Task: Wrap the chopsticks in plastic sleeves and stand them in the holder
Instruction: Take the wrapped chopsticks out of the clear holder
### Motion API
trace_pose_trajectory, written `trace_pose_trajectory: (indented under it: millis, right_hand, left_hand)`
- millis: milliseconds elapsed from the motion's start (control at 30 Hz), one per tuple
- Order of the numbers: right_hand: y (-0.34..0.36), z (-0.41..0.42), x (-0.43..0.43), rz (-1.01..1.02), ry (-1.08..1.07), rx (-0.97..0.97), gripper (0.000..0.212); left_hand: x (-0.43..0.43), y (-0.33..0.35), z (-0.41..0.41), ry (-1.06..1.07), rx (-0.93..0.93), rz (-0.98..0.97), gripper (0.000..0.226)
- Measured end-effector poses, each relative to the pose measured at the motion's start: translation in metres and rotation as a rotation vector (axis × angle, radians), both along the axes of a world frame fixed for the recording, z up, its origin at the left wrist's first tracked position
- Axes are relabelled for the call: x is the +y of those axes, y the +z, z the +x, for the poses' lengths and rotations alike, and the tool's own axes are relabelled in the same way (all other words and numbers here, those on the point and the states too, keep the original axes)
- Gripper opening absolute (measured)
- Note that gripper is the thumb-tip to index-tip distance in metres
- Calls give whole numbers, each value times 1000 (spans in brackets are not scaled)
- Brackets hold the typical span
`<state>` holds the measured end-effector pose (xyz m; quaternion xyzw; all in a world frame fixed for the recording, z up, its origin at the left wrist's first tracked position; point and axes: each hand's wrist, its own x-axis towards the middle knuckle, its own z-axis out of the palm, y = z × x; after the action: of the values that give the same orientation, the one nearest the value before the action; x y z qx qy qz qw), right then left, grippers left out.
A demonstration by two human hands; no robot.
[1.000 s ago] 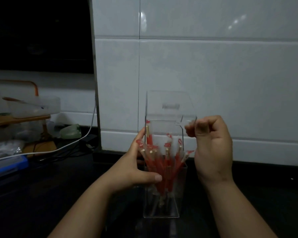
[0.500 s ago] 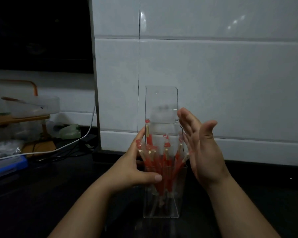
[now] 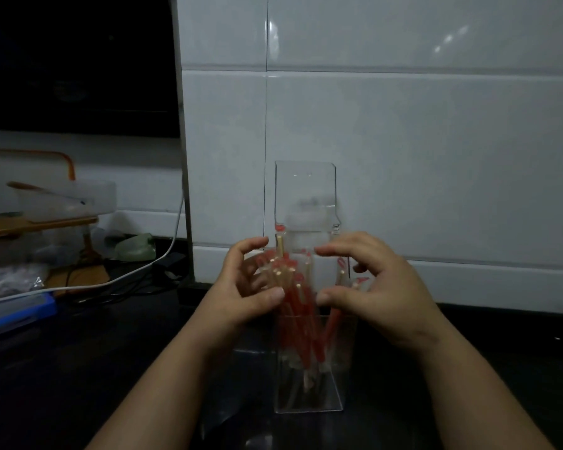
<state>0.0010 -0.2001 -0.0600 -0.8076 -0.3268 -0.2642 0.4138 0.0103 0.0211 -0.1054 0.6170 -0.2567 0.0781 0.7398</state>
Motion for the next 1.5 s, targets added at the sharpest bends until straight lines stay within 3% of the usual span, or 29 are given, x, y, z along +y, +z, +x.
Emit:
trace_pose_trajectory:
  millis: [100,200,333,433,600,667,767,933,1067,1267,1400,1500]
  right_hand:
    - [-5,-1,17,-91,-221,-228,48]
    - [-12,-8,34,-88,-328,-323,52]
    - [-9,-20,48,63,-321,-155,47]
    - [-3,-24,42,90,-232,-19,48]
    - [6,-23,26,-74,-58,277,92]
    - [5,-22,29,-165,-80,220,81]
    - [1,-21,39,-232,-148,120,40]
    - [0,-21,46,-210,-215,137,21]
    - [7,-17,49,-159,-229,238,26]
    - [18,-11,49,-131,55,413,34]
    - [16,-10,50,-134,55,431,40]
    - [16,-8,50,-139,-25,405,32]
  left_hand:
    - [-4,1,-2,33,7,-15,67]
    - [-7,4,-3,56,21,-19,56]
    - [-8,4,-3,70,32,-62,64]
    - [-9,6,-4,60,37,-48,57]
    - [-7,3,-5,35,26,-79,57]
    - [-7,2,-3,30,21,-82,58]
    - [-5,1,-1,6,14,-73,60]
    - [-3,-1,2,-32,21,-91,62]
    - [-5,-2,4,-16,32,-84,59]
    - [-8,-2,5,45,2,-65,54]
    - [-6,-2,6,41,2,-55,57]
    - [-3,-3,7,0,11,-41,60]
